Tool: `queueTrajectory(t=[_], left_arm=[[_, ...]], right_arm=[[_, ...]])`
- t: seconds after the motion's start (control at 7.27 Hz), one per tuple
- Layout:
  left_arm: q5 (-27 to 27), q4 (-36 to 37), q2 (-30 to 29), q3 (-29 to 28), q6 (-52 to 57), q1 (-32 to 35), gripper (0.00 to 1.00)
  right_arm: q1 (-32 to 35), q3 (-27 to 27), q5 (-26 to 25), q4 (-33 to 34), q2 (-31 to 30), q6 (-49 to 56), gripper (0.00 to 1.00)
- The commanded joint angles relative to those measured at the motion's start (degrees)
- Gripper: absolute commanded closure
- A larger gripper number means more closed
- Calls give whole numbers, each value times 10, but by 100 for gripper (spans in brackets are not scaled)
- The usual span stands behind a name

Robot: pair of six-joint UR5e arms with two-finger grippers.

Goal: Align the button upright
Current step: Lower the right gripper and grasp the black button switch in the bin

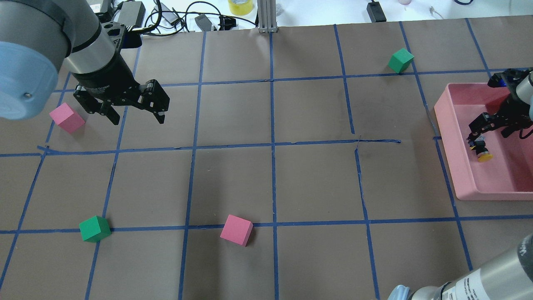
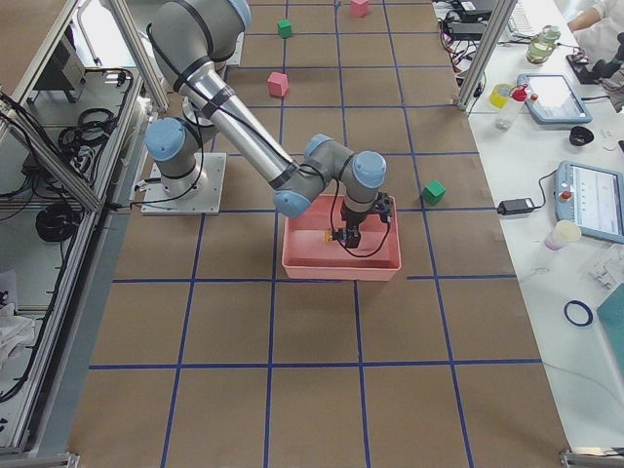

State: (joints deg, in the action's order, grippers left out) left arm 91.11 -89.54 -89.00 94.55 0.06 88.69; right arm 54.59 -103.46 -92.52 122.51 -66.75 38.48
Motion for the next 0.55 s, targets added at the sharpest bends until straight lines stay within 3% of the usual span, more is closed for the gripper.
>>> queueTrajectory(t=[0.0,0.41], left_arm=[[0,0,0,5,-16,0,0],[-1,4,0,8,-16,0,0]], right_arm=[[0,-8,0,0,0,0,0],[0,-18,-2,-1,0,0,0]])
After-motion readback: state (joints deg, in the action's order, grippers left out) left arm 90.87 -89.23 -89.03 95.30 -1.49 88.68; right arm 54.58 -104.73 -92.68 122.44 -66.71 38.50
